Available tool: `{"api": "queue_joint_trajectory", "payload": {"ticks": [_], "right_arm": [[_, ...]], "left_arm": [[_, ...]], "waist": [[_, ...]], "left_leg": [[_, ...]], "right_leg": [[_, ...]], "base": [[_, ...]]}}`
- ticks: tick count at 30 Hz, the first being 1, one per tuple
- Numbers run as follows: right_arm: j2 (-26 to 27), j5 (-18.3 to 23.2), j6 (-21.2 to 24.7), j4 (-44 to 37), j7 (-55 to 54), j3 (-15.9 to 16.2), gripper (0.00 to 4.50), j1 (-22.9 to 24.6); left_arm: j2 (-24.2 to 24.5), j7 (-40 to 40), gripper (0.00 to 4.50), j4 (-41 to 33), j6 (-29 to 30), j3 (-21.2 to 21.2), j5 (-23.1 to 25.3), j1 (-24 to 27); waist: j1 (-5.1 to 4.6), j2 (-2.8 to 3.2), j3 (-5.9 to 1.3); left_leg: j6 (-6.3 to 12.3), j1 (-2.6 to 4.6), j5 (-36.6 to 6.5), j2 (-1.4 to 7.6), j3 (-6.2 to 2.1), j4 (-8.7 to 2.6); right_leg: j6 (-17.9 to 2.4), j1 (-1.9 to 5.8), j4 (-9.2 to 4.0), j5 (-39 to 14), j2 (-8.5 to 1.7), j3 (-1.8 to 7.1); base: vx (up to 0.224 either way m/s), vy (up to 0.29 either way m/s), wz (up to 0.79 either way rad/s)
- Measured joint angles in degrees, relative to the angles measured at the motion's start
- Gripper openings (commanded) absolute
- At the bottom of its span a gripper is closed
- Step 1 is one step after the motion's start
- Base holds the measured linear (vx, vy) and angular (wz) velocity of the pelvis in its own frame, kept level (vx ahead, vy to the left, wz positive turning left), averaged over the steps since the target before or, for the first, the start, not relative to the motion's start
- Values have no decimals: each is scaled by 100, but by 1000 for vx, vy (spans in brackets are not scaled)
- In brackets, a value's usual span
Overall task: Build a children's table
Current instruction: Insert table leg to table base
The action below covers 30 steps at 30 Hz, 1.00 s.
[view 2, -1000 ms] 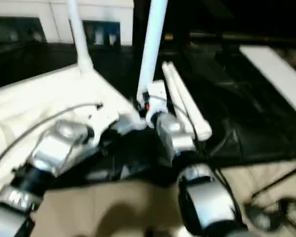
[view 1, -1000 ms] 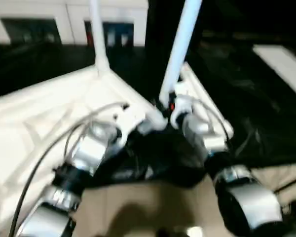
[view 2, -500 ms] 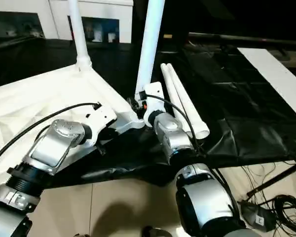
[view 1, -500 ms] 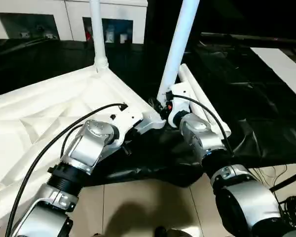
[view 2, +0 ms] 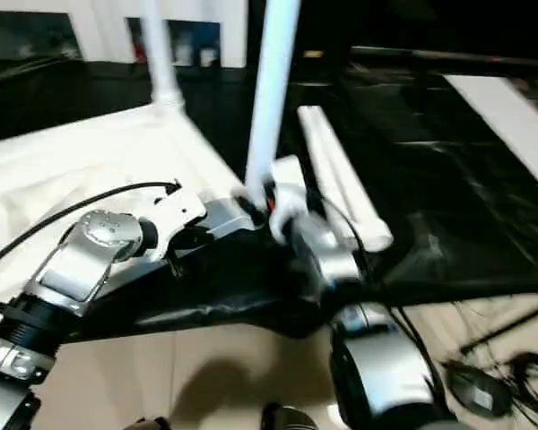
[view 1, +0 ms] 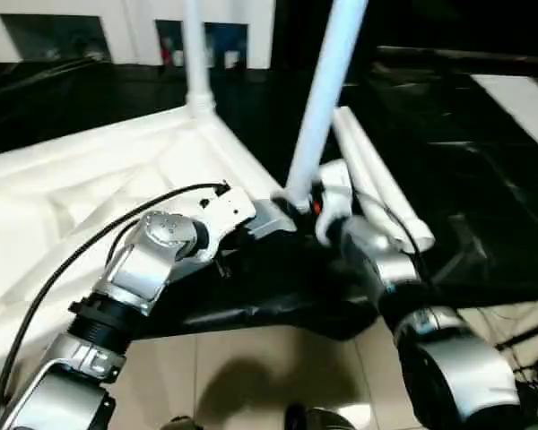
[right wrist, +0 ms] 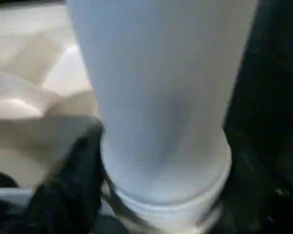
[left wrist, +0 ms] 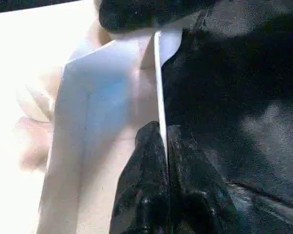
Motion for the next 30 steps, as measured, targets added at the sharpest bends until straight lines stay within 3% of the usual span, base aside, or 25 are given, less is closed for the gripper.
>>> {"api": "queue_joint_trajectory", "payload": {"ticks": [3, 6, 10, 19, 26, 29, 30], "right_arm": [[-120, 2, 9, -217, 378, 18, 360, 71], [-364, 78, 119, -854, 916, 56, 360, 436], [-584, 236, 420, -1627, 1131, 78, 360, 806], [-804, 453, 1267, -3271, 1241, 136, 360, 1752], [-788, 561, 1798, -4197, 1000, 154, 360, 2088], [-787, 600, 1908, -4423, 939, 159, 360, 2203], [-785, 622, 1939, -4436, 930, 159, 360, 2218]], "left_arm": [[85, -102, 0, -36, -259, 15, -36, 6], [206, -279, 0, 50, -883, 78, -186, 78], [211, -373, 0, 192, -1292, 123, -238, 7], [193, -193, 0, 557, -1574, 174, -221, -51], [200, -243, 0, 677, -1730, 172, -222, -52], [209, -297, 0, 731, -1774, 172, -225, -54], [205, -305, 0, 763, -1780, 173, -230, -53]], "waist": [[-1, -3, -1], [32, -2, 1], [43, -2, -1], [-10, 13, 6], [-14, 16, 6], [4, 31, 2], [6, 42, 10]], "left_leg": [[-28, -34, 41, 36, 28, 21], [8, -71, 63, 66, 76, 28], [60, -147, 92, 60, 83, 48], [73, -141, 79, 60, 114, 121], [29, -127, 69, 65, 130, 142], [-11, -77, 41, 64, 139, 124], [-19, -30, 35, 58, 148, 110]], "right_leg": [[3, -40, 39, 109, 8, 4], [75, -75, 95, 69, 19, 4], [37, -161, 162, 32, 25, 22], [54, -156, 190, 40, 23, 101], [109, -149, 193, 70, 23, 121], [133, -108, 182, 51, 23, 119], [131, -56, 168, 38, 28, 115]], "base": [[59, -22, 5], [82, -22, 12], [63, -9, 3], [0, 0, 0], [0, 0, 0], [0, 0, 0], [0, 0, 0]]}}
